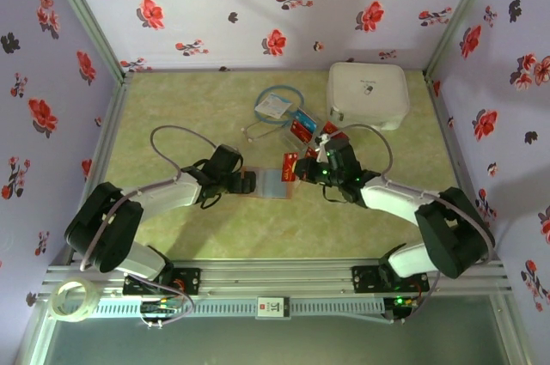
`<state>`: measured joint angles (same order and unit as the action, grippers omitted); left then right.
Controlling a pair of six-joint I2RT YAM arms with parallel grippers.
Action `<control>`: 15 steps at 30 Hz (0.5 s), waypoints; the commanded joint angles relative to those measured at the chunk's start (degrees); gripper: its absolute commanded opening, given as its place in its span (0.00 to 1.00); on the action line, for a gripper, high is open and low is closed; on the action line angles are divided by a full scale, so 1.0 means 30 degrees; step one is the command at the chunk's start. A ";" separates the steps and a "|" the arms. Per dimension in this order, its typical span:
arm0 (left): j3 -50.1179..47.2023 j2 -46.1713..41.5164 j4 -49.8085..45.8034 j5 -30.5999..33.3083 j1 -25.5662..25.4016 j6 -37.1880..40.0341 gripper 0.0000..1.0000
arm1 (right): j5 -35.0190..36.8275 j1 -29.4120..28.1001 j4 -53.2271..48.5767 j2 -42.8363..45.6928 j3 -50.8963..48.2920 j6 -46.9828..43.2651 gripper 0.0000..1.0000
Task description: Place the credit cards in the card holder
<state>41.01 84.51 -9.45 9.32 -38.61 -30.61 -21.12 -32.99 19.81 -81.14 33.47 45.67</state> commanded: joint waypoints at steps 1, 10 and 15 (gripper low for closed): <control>0.0423 0.0421 -0.0917 0.1180 0.0177 0.0779 1.00 | -0.1424 -0.0046 0.5444 -0.0801 -0.0706 0.1854 0.00; 0.0326 0.0592 -0.0716 0.1570 0.0174 0.0724 1.00 | -0.4713 0.0041 0.7886 -0.2739 -0.1051 0.0406 0.00; 0.0338 0.0760 -0.0443 0.1608 0.0182 0.0807 1.00 | -0.3793 0.0129 0.7752 -0.3503 -0.1109 0.0839 0.00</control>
<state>41.01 85.91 -10.61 12.49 -38.57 -29.52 -31.99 -32.97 40.21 -90.41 30.79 48.47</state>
